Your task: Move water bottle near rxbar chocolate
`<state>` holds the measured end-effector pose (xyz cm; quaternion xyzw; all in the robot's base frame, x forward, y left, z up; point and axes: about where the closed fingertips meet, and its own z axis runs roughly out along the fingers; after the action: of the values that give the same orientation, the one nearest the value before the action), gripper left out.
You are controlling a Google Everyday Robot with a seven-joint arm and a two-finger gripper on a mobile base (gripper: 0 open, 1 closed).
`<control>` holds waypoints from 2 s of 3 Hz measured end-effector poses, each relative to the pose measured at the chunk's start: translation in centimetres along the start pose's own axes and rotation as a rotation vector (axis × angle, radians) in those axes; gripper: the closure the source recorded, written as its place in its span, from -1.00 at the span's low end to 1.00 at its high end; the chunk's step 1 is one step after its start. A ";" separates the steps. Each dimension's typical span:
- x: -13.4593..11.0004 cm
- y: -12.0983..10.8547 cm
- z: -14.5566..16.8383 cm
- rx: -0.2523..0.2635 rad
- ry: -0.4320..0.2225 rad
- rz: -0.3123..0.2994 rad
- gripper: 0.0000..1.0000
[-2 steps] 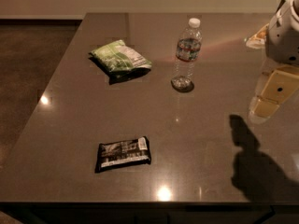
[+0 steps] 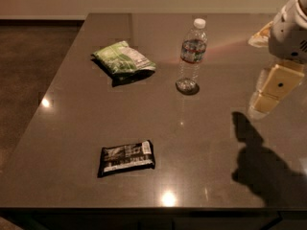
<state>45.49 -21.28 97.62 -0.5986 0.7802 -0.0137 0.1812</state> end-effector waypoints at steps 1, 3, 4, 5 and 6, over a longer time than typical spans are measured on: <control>-1.6 -2.9 1.7 -0.012 -0.104 0.037 -1.00; -4.4 -8.6 4.8 -0.026 -0.256 0.116 -1.00; -5.7 -11.1 6.6 -0.021 -0.329 0.160 -1.00; -7.2 -12.7 8.4 -0.028 -0.391 0.187 -1.00; -8.9 -13.5 9.4 -0.041 -0.445 0.204 -1.00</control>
Offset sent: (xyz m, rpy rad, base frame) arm 0.1144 0.0272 -0.0132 0.3013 -0.0133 -0.0394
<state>62.80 -14.91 94.41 -0.5084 0.7777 0.1525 0.3368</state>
